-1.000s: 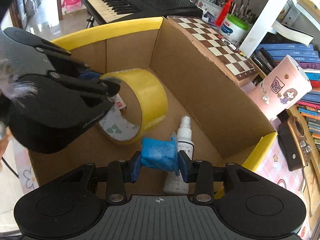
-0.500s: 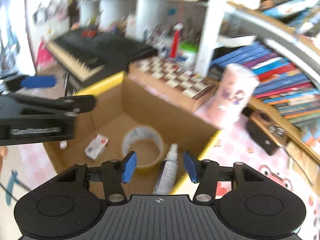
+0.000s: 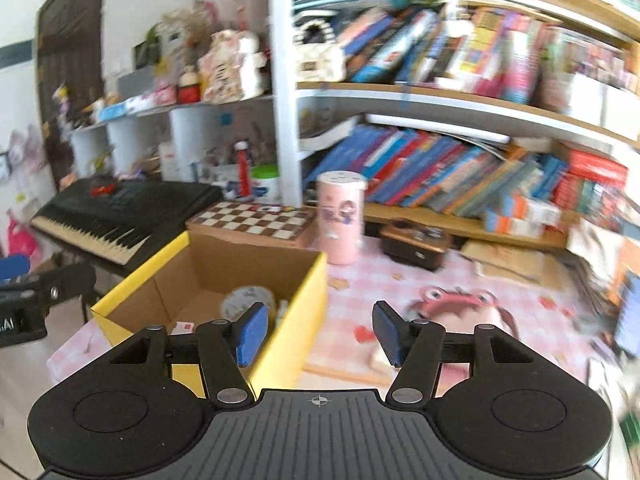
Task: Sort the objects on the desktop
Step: 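Open both tools to drop the tape and bag into the box, then withdraw both tools from the box toward the plush toy and plug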
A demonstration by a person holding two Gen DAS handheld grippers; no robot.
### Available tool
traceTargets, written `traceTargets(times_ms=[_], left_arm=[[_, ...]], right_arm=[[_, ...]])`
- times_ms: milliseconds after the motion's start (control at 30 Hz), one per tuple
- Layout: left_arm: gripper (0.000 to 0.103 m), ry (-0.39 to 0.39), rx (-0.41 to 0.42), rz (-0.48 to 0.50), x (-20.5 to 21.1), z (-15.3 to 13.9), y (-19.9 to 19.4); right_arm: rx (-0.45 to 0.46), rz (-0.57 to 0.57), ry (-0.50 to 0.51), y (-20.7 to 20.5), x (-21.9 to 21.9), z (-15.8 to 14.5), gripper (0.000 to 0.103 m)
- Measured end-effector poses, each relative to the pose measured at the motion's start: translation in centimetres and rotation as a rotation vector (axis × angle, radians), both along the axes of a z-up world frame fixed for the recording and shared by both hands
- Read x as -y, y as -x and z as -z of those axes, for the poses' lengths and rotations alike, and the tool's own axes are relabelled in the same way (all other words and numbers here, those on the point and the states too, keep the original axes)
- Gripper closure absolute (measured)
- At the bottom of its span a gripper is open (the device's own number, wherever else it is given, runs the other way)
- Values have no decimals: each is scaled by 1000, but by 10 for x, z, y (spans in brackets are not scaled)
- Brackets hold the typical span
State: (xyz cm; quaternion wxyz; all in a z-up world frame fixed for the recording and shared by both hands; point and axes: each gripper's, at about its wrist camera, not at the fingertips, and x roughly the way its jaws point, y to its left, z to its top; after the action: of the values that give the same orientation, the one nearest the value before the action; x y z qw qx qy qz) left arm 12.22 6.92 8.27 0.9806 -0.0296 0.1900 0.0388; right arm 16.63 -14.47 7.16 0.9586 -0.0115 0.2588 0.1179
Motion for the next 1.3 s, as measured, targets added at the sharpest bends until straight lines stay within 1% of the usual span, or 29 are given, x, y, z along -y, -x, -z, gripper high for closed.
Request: traceTargets(times_ms=[67, 133, 200, 367, 467, 567, 667, 867, 1300], left_arm=[[0, 0, -6, 13, 5, 3, 14], [0, 2, -15, 24, 11, 6, 25], [0, -6, -13, 41, 19, 9, 38], [0, -78, 13, 77, 37, 22, 68], [0, -75, 3, 79, 40, 28, 80], [0, -55, -11, 83, 41, 35, 90], [0, -61, -35, 113, 44, 41, 96], [0, -48, -62, 149, 44, 48, 99], [0, -23, -143, 236, 48, 66, 101]], right_arm=[[1, 52, -18, 17, 8, 1, 42], [5, 119, -28, 33, 14, 3, 35], [13, 174, -34, 49, 19, 7, 35], [1, 288, -44, 84, 29, 24, 35], [-4, 336, -34, 103, 29, 35, 35], [-21, 354, -32, 117, 29, 44, 34], [-42, 366, -30, 125, 29, 49, 33], [-57, 362, -15, 139, 22, 54, 29], [-123, 430, -1, 161, 23, 67, 27]])
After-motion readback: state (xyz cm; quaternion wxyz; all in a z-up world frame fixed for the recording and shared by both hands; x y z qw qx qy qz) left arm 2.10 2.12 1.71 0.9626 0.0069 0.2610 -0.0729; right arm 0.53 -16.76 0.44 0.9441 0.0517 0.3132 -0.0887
